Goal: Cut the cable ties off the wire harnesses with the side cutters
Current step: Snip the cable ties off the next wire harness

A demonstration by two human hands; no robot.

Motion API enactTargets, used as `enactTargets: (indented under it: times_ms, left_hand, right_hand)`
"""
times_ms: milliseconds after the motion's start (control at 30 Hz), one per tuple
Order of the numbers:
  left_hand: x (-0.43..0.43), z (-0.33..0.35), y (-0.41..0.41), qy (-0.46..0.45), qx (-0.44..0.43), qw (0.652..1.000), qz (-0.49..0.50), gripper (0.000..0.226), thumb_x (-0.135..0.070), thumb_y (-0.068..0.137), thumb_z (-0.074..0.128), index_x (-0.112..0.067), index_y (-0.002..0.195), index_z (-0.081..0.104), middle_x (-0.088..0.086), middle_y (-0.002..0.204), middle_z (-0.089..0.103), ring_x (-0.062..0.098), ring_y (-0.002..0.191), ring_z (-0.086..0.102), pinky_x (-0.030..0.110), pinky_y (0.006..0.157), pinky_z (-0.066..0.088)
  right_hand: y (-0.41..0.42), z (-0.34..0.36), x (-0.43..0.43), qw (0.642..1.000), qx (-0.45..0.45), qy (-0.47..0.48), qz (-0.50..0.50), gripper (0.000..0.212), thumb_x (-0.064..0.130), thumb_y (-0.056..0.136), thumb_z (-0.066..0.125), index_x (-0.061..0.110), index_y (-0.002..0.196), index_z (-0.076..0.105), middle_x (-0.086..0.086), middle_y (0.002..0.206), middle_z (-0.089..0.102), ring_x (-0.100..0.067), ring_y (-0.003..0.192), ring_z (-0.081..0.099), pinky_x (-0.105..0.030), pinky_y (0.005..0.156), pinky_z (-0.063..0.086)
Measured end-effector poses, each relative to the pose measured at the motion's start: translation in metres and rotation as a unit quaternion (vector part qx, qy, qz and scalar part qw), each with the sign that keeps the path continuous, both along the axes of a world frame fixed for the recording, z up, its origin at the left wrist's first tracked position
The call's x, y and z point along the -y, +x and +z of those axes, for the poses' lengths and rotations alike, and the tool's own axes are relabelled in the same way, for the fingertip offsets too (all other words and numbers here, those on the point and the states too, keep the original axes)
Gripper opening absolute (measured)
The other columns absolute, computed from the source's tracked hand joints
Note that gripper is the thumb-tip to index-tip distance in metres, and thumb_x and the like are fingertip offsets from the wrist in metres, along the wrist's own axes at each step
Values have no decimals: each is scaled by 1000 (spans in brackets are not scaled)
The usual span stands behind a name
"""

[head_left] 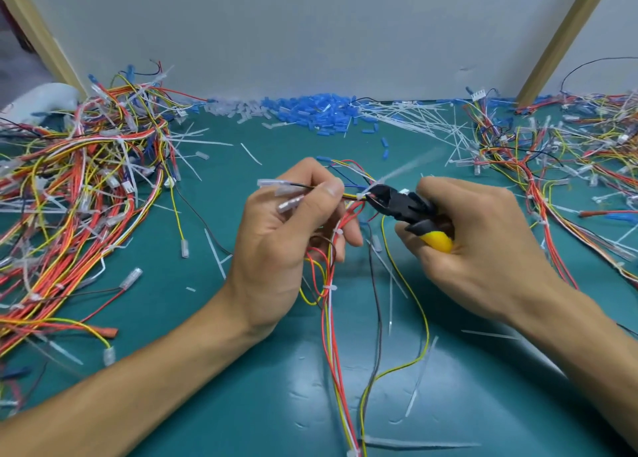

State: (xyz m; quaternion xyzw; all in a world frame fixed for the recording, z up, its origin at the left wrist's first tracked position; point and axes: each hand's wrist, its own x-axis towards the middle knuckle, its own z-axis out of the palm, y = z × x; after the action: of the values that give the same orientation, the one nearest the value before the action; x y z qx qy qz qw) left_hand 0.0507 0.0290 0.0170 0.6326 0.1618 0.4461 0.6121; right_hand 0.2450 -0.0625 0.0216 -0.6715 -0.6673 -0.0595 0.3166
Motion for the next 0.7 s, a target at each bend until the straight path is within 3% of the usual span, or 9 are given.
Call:
enactTargets:
  times_ms: [267,433,700]
  left_hand:
    - [5,0,1,19,-19,1000,-13,25,-16,101,49,-7,77,49,23,68,64,24,51,50,21,48,40]
    - [4,1,2,-15,-13,1000,-11,23,-15,99,47,-4,79,46,21,66,64,23,50,47,22,45,37]
    - [6,1,1,-3,-36,999,-30,21,-12,97,48,-7,77,47,19,64,62,27,50,42,29,46,32]
  right_hand:
    - [0,-1,0,1000,-7,5,18,32,26,84,69,27,75,38,10,65,41,-16,63,42,-42,55,40]
    - [7,3,-1,1000,12,-1,16,20,17,80,66,20,75,46,7,66,43,-23,63,44,-46,55,44]
    - [4,9,1,998,47,-24,33,21,11,73,65,22,77,47,7,68,43,-26,64,41,-45,54,43]
